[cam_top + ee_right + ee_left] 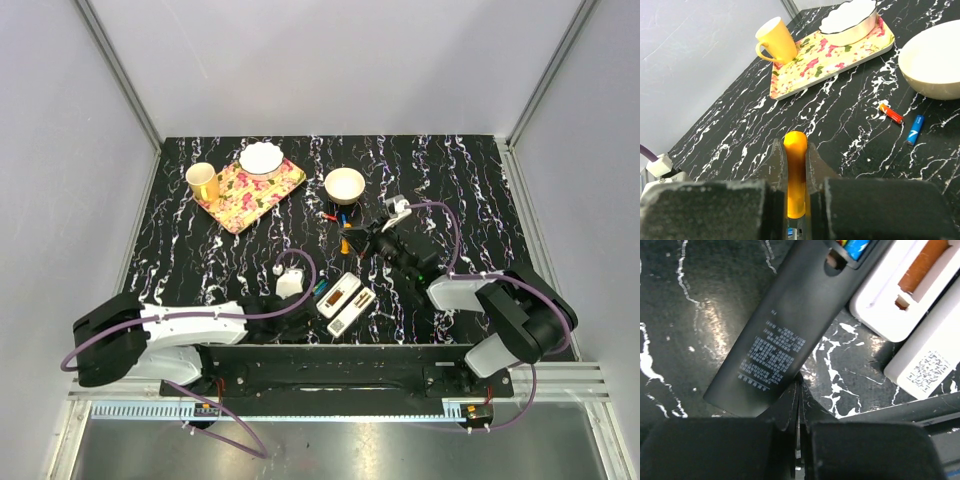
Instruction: Unload the batteries from the remote control
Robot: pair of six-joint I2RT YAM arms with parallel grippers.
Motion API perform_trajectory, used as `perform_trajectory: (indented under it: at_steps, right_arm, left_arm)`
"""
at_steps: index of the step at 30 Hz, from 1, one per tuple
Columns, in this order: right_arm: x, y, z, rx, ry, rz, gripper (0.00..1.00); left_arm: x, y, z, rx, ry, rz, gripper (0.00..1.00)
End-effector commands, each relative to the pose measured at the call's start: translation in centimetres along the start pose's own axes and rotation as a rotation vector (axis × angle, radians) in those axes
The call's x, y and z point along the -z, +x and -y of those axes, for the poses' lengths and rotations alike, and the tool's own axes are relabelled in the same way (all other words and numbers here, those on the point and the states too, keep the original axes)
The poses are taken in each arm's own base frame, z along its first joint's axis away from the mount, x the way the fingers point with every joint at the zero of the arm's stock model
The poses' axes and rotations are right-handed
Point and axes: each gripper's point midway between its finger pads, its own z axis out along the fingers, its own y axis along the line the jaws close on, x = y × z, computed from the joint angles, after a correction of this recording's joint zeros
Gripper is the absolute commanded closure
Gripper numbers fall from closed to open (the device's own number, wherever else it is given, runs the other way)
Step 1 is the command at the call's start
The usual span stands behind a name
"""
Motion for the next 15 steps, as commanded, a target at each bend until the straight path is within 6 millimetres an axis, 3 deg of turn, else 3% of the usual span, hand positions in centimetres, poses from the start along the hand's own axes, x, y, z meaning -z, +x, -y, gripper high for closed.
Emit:
perform_trajectory:
  at_steps: [1, 6, 10, 14, 15]
  right_arm:
    - [-1.1, -2.9, -2.1, 0.028, -0.054, 0.138, 1.00]
    - [-1.0, -2.8, -2.5, 0.044, -0.054, 0.147, 1.00]
    - [-1.0, -2.7, -2.5, 0.045, -0.034, 0.157, 1.00]
    - [-0.9, -2.3, -3.2, 0.062, -0.025, 0.174, 1.00]
    - [-0.9, -2.2, -3.7, 0.063, -0.020, 0.188, 1.00]
  left_arm:
    - [0.5, -0.3, -3.1, 0.000, -0.137, 0.033, 1.00]
    - [0.9, -1.0, -2.7, -0.015, -0.112, 0.058, 1.00]
    - [2.2, -3.1, 0.0, -0.005, 0.040, 0.135, 0.98]
    - [4.3, -5.6, 3.2, -0.014, 0.224, 0.217, 0.77]
    - [5.0, -6.5, 3.9, -0.027, 0.255, 0.241, 0.62]
